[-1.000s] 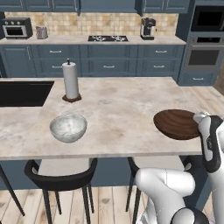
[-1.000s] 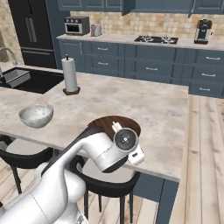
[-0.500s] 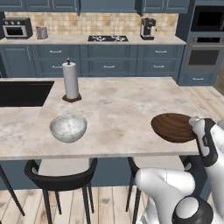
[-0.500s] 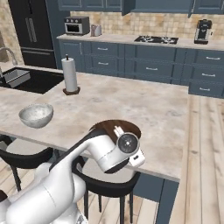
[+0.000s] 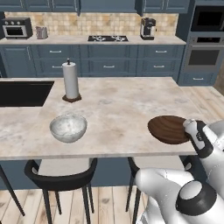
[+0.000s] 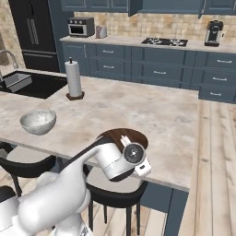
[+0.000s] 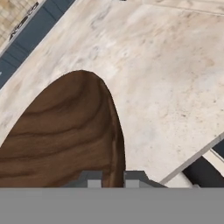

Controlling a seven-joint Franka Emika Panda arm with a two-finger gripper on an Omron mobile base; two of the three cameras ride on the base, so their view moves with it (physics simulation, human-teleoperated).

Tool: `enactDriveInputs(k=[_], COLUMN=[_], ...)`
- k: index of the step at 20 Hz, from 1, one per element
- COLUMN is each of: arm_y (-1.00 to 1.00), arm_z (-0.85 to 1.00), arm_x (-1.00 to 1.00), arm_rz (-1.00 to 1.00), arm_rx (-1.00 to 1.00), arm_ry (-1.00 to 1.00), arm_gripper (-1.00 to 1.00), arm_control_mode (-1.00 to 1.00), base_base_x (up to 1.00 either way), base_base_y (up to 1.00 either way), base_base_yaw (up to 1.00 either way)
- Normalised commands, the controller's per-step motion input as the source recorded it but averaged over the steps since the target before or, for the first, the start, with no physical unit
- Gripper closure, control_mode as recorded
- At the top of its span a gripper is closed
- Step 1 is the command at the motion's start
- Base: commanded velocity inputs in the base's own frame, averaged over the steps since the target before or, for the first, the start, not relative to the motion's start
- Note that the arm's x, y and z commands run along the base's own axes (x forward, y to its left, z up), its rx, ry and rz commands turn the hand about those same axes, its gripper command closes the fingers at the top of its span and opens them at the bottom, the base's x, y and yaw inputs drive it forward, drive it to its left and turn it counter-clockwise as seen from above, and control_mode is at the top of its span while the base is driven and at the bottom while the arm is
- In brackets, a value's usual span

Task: Pick up the bowls from the cabinet and place each bowl in front of a stool on the dining counter.

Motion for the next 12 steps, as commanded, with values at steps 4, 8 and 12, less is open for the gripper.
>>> enactDriveInputs(k=[4, 8, 12], arm_y=[0.0, 0.0, 0.0], arm_z=[-0.22, -0.19, -0.19], arm_x=[0.27, 0.26, 0.23], arm_rz=[0.0, 0.0, 0.0], arm_rx=[0.0, 0.0, 0.0], arm_ry=[0.0, 0.0, 0.0], arm_gripper=[1.0, 1.0, 1.0], arm_control_mode=[-1.0, -1.0, -1.0], base_base_x=[0.0, 0.0, 0.0], base_base_y=[0.0, 0.0, 0.0], base_base_yaw=[0.0, 0.0, 0.0])
